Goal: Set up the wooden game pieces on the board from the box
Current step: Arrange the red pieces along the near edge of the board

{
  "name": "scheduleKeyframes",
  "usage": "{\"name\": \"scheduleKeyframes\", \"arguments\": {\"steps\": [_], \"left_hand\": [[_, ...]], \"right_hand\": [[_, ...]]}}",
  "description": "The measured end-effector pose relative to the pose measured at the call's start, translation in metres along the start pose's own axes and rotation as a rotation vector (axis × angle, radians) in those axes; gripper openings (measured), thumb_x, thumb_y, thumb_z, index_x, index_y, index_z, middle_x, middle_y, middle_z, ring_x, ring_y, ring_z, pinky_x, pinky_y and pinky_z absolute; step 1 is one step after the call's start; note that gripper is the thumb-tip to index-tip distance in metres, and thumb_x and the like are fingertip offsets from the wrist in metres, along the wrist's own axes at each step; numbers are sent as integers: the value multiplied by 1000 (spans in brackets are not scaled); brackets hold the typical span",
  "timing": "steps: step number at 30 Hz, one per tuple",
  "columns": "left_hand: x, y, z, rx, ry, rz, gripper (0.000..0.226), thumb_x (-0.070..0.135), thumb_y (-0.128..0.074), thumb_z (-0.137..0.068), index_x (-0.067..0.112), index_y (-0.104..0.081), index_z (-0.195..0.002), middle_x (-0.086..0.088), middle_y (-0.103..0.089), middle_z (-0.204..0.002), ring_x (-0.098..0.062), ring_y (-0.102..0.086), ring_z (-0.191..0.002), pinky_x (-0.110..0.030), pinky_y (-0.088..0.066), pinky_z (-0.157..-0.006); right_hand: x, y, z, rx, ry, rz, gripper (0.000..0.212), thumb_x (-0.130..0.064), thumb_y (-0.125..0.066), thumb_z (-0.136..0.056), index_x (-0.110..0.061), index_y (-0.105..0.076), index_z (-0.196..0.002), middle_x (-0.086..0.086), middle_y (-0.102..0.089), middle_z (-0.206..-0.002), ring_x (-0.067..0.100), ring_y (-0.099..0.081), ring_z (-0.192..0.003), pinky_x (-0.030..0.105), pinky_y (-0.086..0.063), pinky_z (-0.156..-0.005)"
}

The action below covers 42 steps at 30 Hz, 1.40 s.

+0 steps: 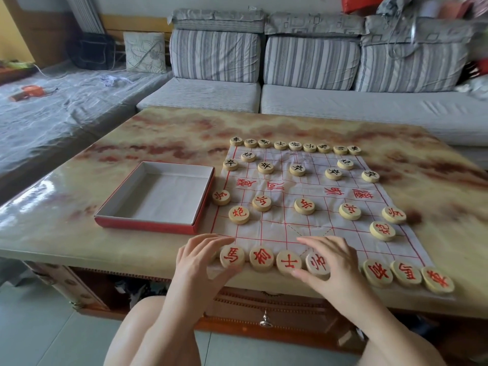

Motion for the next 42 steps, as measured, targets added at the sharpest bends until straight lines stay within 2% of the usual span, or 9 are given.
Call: {"name": "scheduleKeyframes", "arguments": {"steps": [5, 10, 14, 17, 20, 25, 34, 38, 42], "left_hand": [[27, -23, -6, -63, -51, -118, 68, 82, -42, -64, 36, -59, -111, 21, -60, -112, -9, -43, -120, -30, -26, -102], [39, -37, -10, -47, -46, -232, 71, 85, -44, -60, 31, -63, -102, 16, -63, -103, -15, -47, -113, -38, -33, -103], [36, -45, -14, -46, -13, -248, 68, 82, -44, -58, 28, -67, -92, 13, -66, -92, -19, -54, -103, -44, -37, -100], [30, -49, -13, -50, -23, -209, 57, 70, -50, -63, 30, -67, -99, 15, -68, -93, -17, -54, -106, -45, -23, -107], [29, -51, -9, -53, -83, -108, 56, 61, -52, -70, 33, -56, -118, 21, -67, -98, -6, -44, -113, -40, -7, -112], [26, -52, -2, -97, -95, -18, 56, 59, -48, -75, 37, -46, -127, 24, -65, -107, -3, -37, -127, -43, 0, -113], [24, -53, -2, -108, -93, 18, 52, 55, -52, -74, 35, -52, -123, 25, -57, -114, -1, -30, -131, -47, -6, -114], [28, -52, -3, -99, -104, 46, 55, 56, -53, -74, 36, -50, -125, 25, -48, -126, 2, -24, -132, -40, -5, -115], [45, -51, -9, -112, -130, 90, 49, 55, -52, -76, 32, -58, -119, 25, -52, -118, 4, -37, -124, -34, -23, -110]], "right_hand": [[-1, -6, 4, -32, -11, 21, 56, -45, -68, -77, -36, -48, -129, -40, -25, -101, -13, -14, -97, 20, -21, -93], [1, -11, 2, -3, 2, 49, 54, -47, -69, -73, -28, -56, -122, -37, -27, -92, -7, -16, -91, 26, -26, -85], [3, -17, 0, 46, 71, 98, 53, -61, -51, -68, -27, -63, -107, -35, -39, -89, 0, -29, -93, 21, -27, -78], [9, -24, 0, 25, 79, 149, 49, -61, -47, -72, -31, -59, -109, -23, -57, -100, 3, -35, -105, 20, -17, -80], [10, -25, 1, 24, 86, 147, 46, -58, -48, -72, -30, -59, -108, -20, -60, -103, 4, -36, -105, 20, -16, -80], [13, -27, 3, 54, 88, 142, 48, -56, -48, -72, -29, -60, -109, -19, -61, -102, 5, -38, -104, 21, -18, -79], [12, -28, 5, 71, 95, 141, 48, -56, -48, -74, -29, -58, -113, -18, -60, -107, 4, -37, -107, 21, -18, -82], [20, -14, 7, 67, 62, 73, 63, -66, -46, -72, -34, -51, -127, -27, -44, -122, -3, -31, -117, 23, -23, -94], [49, 28, 20, 181, -40, 32, 64, -66, -51, -68, -32, -55, -122, -33, -45, -114, -3, -35, -110, 29, -32, -96]]}}
Point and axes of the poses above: each hand's wrist, its own z-axis away from the middle knuckle, its own y-axis out of the back of the hand, x = y × z, the point moved 7 cm from there along -z, towards the middle knuckle
